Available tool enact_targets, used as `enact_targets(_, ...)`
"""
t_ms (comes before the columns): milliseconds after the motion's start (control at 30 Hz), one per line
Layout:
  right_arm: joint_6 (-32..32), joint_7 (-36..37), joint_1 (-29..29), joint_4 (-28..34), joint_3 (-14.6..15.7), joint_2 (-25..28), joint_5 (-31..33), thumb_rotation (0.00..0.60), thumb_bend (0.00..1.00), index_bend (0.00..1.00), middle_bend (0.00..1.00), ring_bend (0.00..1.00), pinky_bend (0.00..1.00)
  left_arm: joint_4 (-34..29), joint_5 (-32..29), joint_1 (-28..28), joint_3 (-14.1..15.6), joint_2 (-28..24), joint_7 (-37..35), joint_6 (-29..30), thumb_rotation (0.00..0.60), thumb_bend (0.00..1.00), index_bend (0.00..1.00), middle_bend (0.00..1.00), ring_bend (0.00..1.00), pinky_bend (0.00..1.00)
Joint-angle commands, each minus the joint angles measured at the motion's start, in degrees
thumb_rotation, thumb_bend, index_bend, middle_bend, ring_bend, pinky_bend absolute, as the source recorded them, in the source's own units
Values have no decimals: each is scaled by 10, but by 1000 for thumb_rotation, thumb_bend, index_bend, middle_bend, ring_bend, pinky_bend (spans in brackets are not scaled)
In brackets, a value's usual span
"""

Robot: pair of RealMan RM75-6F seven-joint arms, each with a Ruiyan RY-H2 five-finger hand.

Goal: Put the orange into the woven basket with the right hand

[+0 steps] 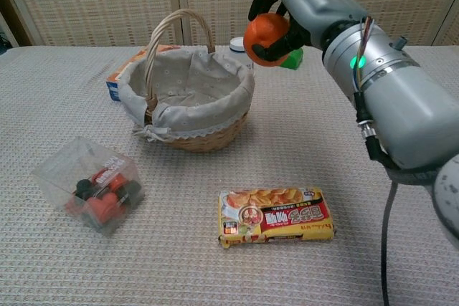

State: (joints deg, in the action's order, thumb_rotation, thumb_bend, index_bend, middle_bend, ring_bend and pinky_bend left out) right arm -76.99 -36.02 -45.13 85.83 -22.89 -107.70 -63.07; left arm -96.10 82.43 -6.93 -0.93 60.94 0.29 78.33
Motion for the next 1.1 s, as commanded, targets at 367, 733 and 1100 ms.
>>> enact_targets(367,42,-24,-107,-136,-64,-116,44,600,431,707,542,554,734,-2,-11,-2,-1,-7,-21,-13,600,384,0,0,0,117)
enact_targets(733,72,-31,-119,-178,-52,-141,71,600,122,490,66,15,266,-4,-11,-2,-1,-9,-27,-14,600,385,0,0,0,117)
enact_targets(1100,42,-28,-99,-100,-62,-92,55,600,43,529,0,0,159,-5,-14,-1,-1,-8,-23,-13,600,384,0,0,0,116)
